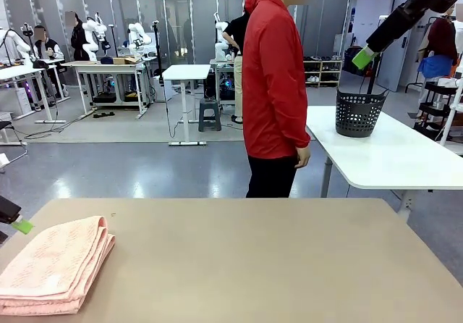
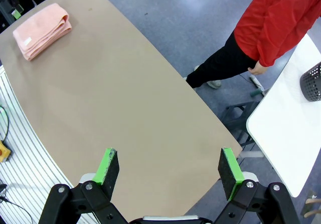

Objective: Fold the towel.
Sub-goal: Pick up the 100 cm Hotel Towel and place it on the left side of the table.

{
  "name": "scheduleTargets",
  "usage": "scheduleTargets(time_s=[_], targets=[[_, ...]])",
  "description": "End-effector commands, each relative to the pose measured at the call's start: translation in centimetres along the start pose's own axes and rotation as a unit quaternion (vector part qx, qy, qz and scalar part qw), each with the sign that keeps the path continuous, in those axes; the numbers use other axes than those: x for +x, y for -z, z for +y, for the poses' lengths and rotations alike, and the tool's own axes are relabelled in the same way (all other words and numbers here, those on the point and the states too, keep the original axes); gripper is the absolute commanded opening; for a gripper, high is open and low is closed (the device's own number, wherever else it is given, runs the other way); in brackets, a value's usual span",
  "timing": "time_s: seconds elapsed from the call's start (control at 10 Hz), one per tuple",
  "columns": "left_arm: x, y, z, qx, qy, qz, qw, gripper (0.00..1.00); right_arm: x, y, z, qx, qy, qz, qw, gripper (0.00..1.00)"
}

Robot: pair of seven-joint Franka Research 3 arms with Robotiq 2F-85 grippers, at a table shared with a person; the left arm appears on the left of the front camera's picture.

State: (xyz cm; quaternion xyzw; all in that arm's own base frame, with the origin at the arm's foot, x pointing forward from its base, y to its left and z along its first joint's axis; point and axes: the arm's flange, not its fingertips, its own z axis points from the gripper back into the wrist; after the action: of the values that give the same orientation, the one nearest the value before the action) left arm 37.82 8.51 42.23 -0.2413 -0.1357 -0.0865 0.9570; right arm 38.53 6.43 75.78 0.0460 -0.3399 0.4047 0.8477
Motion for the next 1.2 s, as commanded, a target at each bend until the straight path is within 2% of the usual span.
scheduleTargets(time_s=[0.0, 0.2, 0.3, 1.1], targets=[[-0.8, -0.1, -2.1, 0.049, -0.013, -0.005, 0.999, 1.00, -0.1, 0.0, 0.1, -0.002, 0.001, 0.002, 1.000, 1.00], [-1.0, 0.2, -3.9, 0.058, -0.010, 0.001, 0.998, 1.00, -0.1, 0.0, 0.1, -0.002, 0.001, 0.002, 1.000, 1.00], [-0.3, -0.3, -1.9, 0.026, -0.003, -0.005, 1.000, 1.00, -0.1, 0.0, 0.1, -0.002, 0.001, 0.002, 1.000, 1.00], [-0.3, -0.3, -1.9, 0.026, -0.003, -0.005, 1.000, 1.00, -0.1, 0.0, 0.1, -0.002, 0.001, 0.002, 1.000, 1.00]])
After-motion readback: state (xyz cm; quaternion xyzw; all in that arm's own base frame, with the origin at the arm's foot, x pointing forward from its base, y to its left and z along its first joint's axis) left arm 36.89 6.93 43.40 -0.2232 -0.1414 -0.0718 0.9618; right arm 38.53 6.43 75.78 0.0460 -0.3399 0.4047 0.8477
